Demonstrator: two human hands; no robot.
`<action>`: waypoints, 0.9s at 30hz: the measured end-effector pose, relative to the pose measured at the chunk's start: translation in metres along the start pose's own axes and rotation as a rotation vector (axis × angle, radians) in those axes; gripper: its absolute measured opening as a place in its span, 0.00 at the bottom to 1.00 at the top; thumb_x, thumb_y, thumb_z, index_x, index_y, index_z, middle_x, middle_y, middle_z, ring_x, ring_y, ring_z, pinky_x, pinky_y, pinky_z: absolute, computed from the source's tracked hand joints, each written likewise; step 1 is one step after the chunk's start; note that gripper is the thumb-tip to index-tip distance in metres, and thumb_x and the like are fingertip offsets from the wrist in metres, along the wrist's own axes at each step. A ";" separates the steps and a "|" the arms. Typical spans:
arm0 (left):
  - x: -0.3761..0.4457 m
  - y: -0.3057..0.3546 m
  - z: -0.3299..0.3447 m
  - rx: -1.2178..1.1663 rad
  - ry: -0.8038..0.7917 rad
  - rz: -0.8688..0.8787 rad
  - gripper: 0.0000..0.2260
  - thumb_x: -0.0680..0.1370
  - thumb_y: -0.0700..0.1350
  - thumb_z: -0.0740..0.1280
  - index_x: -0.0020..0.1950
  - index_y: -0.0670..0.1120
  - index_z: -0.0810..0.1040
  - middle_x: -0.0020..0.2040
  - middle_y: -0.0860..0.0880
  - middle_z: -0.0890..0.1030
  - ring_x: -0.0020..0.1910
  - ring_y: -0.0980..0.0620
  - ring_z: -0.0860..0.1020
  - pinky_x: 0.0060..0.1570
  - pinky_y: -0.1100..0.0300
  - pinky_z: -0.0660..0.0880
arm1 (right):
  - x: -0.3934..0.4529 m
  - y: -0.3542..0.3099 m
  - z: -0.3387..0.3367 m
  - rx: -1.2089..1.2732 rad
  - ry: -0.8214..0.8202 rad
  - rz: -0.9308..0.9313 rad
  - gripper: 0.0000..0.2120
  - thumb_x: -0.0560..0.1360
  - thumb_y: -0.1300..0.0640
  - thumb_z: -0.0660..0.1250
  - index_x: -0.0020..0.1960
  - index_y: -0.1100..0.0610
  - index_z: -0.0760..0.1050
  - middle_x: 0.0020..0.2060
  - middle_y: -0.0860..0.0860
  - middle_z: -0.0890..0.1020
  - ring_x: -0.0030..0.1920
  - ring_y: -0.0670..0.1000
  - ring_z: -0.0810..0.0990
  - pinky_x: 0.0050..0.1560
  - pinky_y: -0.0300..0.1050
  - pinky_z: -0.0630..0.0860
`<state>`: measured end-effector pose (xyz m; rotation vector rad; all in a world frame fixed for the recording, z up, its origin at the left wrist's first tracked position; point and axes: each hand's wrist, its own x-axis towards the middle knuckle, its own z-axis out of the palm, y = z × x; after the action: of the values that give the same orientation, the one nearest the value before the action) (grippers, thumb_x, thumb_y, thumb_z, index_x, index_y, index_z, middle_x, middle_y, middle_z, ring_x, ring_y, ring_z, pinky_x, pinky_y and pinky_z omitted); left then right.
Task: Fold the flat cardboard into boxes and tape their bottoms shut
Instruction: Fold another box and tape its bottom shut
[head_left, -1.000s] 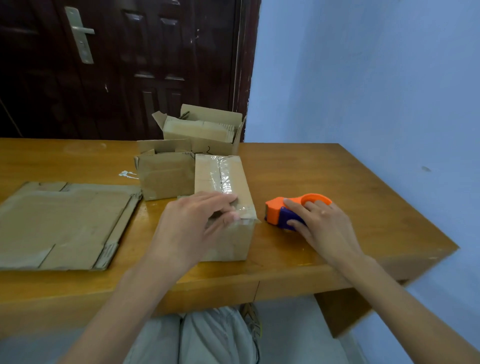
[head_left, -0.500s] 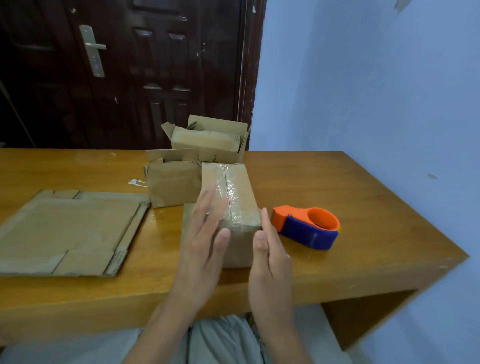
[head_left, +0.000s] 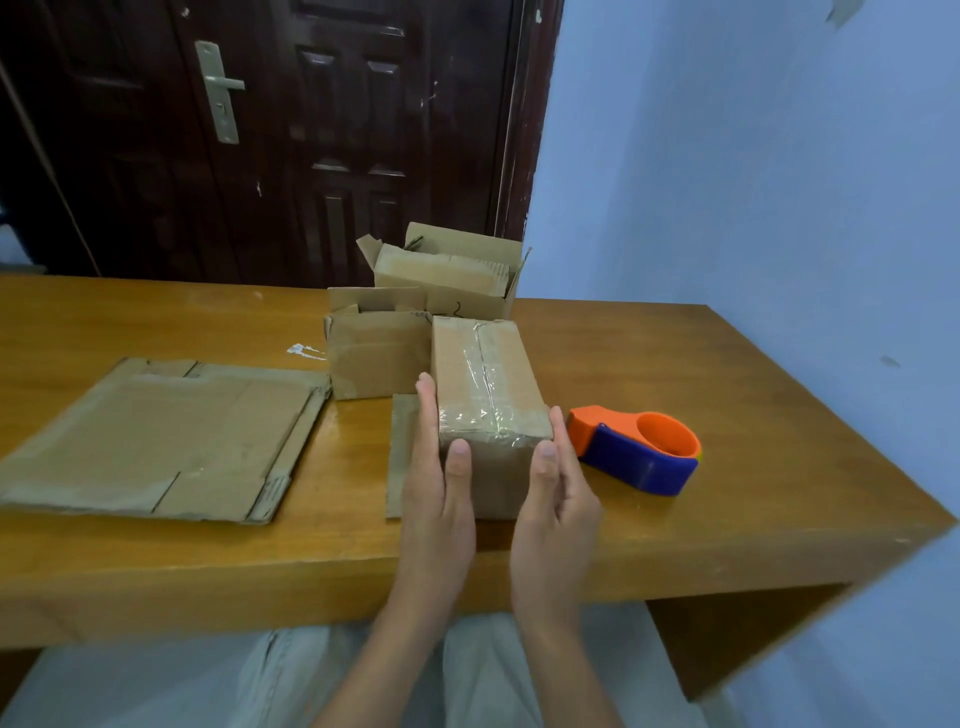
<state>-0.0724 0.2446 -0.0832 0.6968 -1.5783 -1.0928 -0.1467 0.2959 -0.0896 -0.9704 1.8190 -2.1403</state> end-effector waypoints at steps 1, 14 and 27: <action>-0.002 0.000 0.004 -0.001 0.022 0.006 0.28 0.88 0.42 0.56 0.86 0.46 0.48 0.81 0.64 0.55 0.76 0.76 0.56 0.67 0.80 0.59 | -0.002 0.000 0.003 0.027 0.007 0.001 0.21 0.86 0.46 0.58 0.78 0.45 0.69 0.64 0.24 0.77 0.69 0.32 0.73 0.67 0.33 0.73; 0.029 -0.014 -0.052 0.313 -0.100 0.141 0.20 0.87 0.54 0.59 0.78 0.51 0.71 0.78 0.57 0.71 0.76 0.64 0.68 0.71 0.67 0.70 | 0.043 -0.001 -0.043 -0.136 -0.248 -0.019 0.20 0.83 0.43 0.63 0.69 0.50 0.81 0.55 0.38 0.86 0.58 0.41 0.84 0.59 0.54 0.84; 0.064 0.010 -0.092 0.313 -0.301 0.152 0.15 0.72 0.50 0.77 0.58 0.54 0.88 0.67 0.58 0.82 0.59 0.65 0.82 0.53 0.62 0.83 | 0.105 -0.014 -0.078 -0.310 -0.738 -0.288 0.18 0.80 0.54 0.71 0.69 0.55 0.81 0.61 0.45 0.86 0.58 0.42 0.83 0.50 0.33 0.77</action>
<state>-0.0023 0.1665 -0.0433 0.6237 -2.0556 -0.8759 -0.2684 0.3086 -0.0419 -1.8750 1.6914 -1.3161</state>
